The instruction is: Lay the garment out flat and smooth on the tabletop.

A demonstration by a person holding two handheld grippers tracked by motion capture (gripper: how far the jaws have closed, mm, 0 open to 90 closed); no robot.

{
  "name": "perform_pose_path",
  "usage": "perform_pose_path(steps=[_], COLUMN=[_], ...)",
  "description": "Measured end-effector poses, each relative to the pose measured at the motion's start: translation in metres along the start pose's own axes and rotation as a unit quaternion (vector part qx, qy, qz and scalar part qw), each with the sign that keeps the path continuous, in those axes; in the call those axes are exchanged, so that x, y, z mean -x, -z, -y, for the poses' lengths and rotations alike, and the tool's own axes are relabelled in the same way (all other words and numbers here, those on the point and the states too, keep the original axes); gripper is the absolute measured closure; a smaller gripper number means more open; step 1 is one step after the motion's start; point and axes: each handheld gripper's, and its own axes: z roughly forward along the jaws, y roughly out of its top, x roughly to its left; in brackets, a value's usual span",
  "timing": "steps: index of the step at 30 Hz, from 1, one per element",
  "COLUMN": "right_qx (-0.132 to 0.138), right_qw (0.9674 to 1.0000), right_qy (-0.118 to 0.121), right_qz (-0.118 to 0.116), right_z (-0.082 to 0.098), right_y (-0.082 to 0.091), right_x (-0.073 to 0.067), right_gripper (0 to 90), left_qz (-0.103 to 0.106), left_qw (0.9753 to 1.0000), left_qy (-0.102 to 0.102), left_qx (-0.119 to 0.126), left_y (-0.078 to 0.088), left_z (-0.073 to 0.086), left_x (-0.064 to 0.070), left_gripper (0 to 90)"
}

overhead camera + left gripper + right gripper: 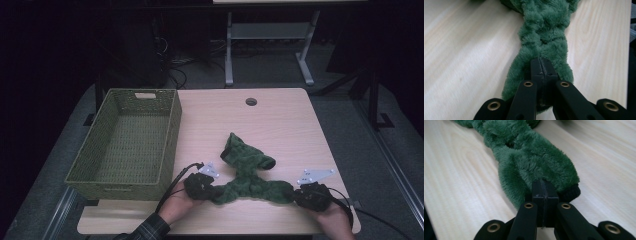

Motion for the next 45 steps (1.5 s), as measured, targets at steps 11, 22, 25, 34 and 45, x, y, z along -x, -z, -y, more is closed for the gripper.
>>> perform_pose_path(steps=[11, 22, 25, 34, 45], right_qx=[0.061, 0.09, 0.079, 0.081, 0.085], right_qw=[0.9981, 0.9956, 0.9967, 0.9966, 0.9962], right_qy=[-0.006, -0.021, -0.015, -0.009, 0.012], right_qz=[-0.007, -0.01, -0.009, -0.015, -0.018], right_z=[-0.025, -0.062, -0.07, -0.078, -0.071], right_y=[0.017, 0.006, -0.005, -0.019, 0.009], right_x=[0.01, 0.038, 0.041, 0.049, 0.032], right_gripper=[66.9, 56.4, 55.3, 82.5, 83.3], left_qz=[-0.038, -0.069, -0.063, -0.04, -0.026], left_qw=[0.9967, 0.9931, 0.9933, 0.9963, 0.9965], left_qy=[0.021, 0.043, 0.053, 0.041, 0.028], left_qx=[0.068, 0.085, 0.08, 0.065, 0.074], left_y=[0.033, 0.021, 0.01, -0.002, 0.031], left_z=[-0.035, -0.076, -0.078, -0.081, -0.066], left_x=[-0.021, -0.055, -0.061, -0.065, -0.03], left_gripper=[60.2, 44.8, 44.3, 83.6, 84.5])
